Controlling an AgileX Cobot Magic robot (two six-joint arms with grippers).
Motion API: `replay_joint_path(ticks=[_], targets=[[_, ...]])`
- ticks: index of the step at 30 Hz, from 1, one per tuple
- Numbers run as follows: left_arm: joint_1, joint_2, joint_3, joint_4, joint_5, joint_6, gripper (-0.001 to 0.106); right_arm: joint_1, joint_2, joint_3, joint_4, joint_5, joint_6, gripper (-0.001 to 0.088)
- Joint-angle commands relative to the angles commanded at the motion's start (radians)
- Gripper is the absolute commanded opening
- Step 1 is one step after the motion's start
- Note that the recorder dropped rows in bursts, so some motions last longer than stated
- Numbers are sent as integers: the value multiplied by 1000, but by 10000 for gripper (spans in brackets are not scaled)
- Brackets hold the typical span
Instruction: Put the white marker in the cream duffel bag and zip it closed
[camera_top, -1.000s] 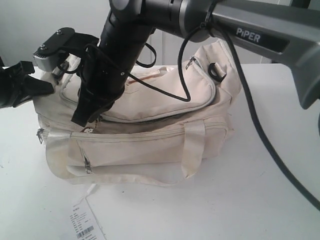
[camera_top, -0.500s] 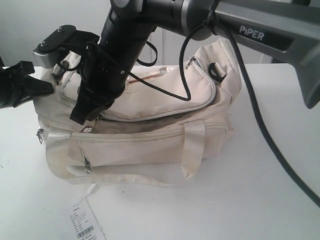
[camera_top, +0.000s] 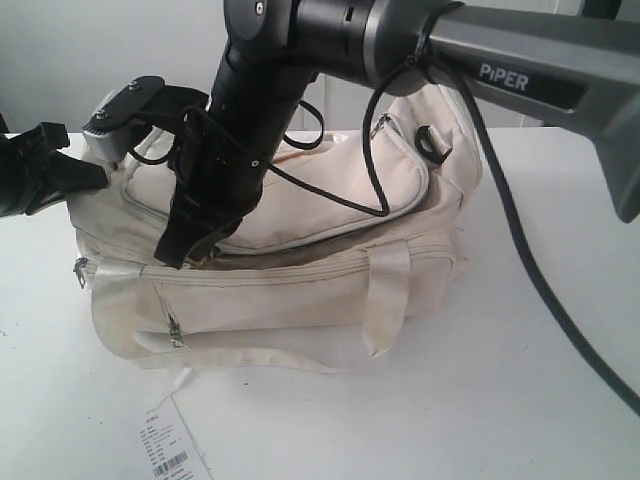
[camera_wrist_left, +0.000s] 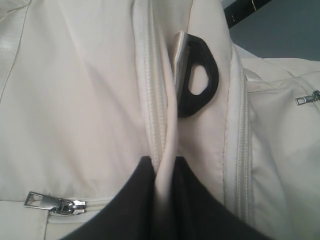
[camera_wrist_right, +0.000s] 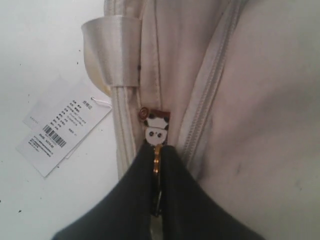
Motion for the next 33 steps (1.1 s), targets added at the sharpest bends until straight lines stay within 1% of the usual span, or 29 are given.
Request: replay_joint_path(ticks=[23, 33], targets=[[0, 0, 0, 0, -8, 0, 3, 0, -21, 2, -31, 0, 4, 0], [0, 0, 0, 0, -8, 0, 3, 0, -36, 63, -67, 0, 4, 0]])
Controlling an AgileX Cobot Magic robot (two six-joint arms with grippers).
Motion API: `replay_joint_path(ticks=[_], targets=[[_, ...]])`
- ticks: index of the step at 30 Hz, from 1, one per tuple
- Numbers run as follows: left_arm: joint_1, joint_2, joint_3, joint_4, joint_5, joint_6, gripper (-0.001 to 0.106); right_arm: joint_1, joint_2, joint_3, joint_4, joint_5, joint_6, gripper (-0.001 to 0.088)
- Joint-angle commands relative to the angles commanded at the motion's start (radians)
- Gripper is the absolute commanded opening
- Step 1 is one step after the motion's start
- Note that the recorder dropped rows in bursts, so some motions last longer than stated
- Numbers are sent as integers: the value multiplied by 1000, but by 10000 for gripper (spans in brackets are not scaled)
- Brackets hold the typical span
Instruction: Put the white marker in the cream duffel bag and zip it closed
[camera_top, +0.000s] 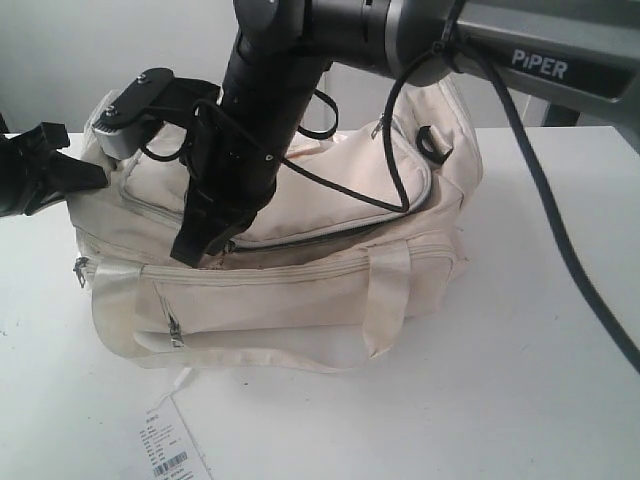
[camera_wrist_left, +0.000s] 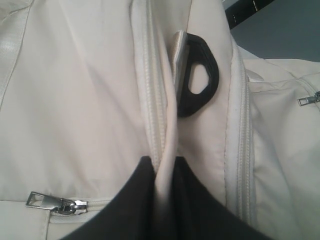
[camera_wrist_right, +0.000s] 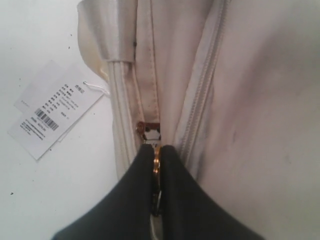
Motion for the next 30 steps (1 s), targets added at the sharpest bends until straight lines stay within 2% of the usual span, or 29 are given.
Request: replay_joint_path(ticks=[13, 26, 30], targets=[[0, 0, 0, 2, 0, 0, 3, -3, -26, 20, -47, 0, -3, 0], [0, 0, 0, 2, -8, 0, 3, -57, -57, 20, -49, 0, -1, 0], [0, 0, 0, 4, -7, 0, 3, -78, -87, 56, -53, 0, -1, 0]])
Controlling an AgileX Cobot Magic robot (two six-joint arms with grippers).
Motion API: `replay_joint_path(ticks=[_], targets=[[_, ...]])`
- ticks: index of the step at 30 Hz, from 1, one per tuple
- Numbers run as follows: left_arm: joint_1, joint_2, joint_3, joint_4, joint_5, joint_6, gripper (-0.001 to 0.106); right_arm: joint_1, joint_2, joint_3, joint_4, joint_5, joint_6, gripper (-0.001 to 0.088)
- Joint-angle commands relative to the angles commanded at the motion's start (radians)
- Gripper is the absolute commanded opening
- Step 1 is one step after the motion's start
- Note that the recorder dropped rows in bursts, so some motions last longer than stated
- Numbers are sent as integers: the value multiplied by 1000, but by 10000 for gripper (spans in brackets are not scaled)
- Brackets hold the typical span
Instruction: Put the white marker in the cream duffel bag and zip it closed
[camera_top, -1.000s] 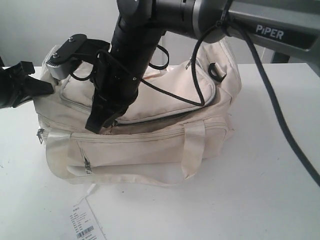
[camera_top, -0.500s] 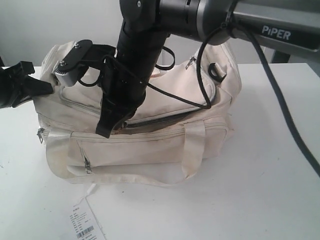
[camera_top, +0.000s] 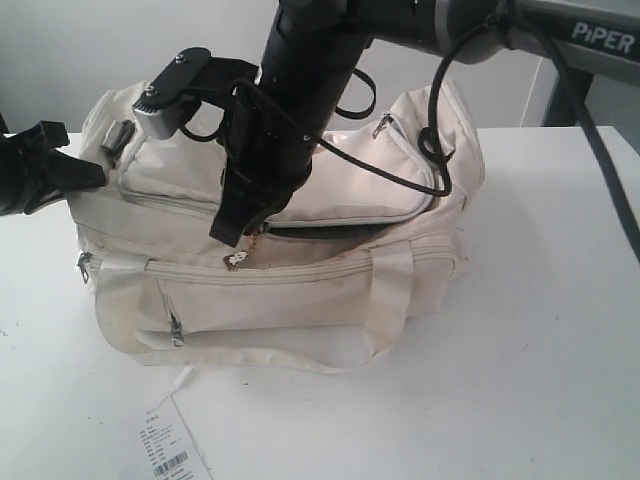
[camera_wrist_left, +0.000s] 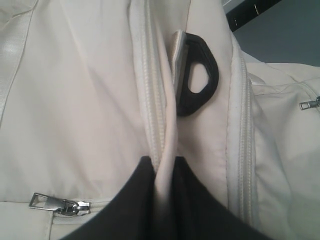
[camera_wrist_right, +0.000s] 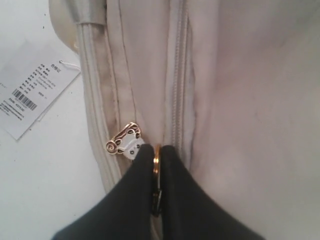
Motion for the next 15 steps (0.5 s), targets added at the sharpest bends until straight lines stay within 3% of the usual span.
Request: replay_joint_path(ticks=[15], targets=[[0, 0, 0, 0, -5, 0, 3, -41, -11, 60, -10, 0, -2, 0]])
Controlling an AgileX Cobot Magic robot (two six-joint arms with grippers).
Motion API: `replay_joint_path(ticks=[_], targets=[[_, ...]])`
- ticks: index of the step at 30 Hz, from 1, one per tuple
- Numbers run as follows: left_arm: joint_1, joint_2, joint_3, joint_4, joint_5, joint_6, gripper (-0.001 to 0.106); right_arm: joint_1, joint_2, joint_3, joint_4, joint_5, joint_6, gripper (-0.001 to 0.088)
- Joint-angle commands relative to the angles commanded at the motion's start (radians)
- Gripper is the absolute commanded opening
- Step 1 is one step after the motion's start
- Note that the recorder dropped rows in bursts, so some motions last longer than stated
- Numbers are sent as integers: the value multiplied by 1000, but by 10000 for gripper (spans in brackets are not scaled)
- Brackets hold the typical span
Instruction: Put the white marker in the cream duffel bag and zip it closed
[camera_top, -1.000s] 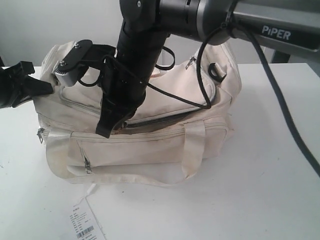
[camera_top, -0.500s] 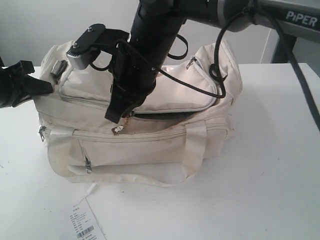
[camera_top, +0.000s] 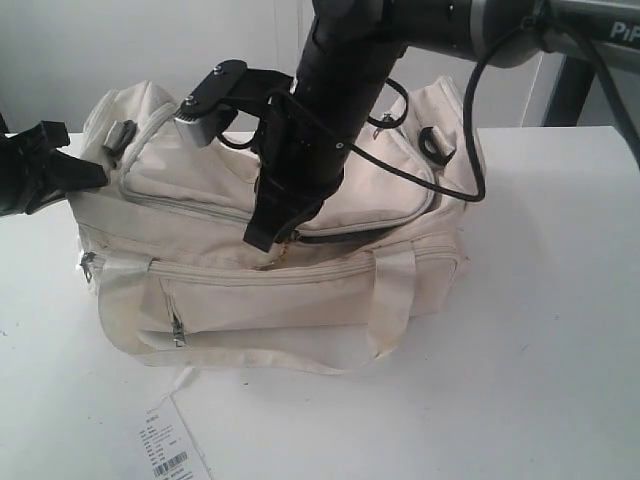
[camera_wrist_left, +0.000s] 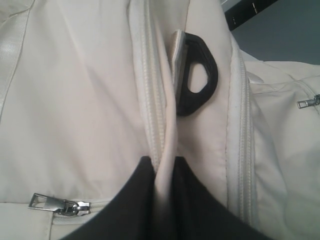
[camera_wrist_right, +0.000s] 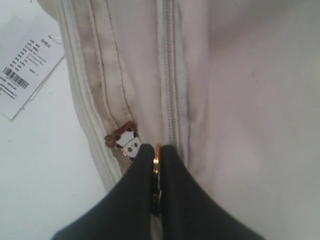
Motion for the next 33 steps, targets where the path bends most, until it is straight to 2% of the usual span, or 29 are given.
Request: replay_joint_path(ticks=[6, 8, 9, 12, 15, 17, 21, 25, 30, 33], targets=[[0, 0, 0, 0, 0, 0, 3, -2, 0, 0, 109, 0, 0, 1], [0, 0, 0, 0, 0, -2, 3, -2, 0, 0, 125, 0, 18, 34], [0, 0, 0, 0, 0, -2, 3, -2, 0, 0, 125, 0, 30, 64], [0, 0, 0, 0, 0, -2, 3, -2, 0, 0, 125, -26, 96, 233], [0, 0, 0, -2, -3, -2, 3, -2, -13, -6, 125, -59, 231, 430], [0, 0, 0, -2, -5, -2, 3, -2, -31, -6, 125, -85, 321, 498], [0, 0, 0, -2, -2, 0, 3, -2, -85, -6, 91, -106, 376, 505], [0, 0, 0, -2, -2, 0, 3, -2, -136, -6, 86, -71, 435, 505], [0, 0, 0, -2, -4, 0, 3, 6, -158, 26, 88, -49, 624, 486], [0, 0, 0, -2, -4, 0, 3, 25, -163, 59, 77, -93, 768, 486]])
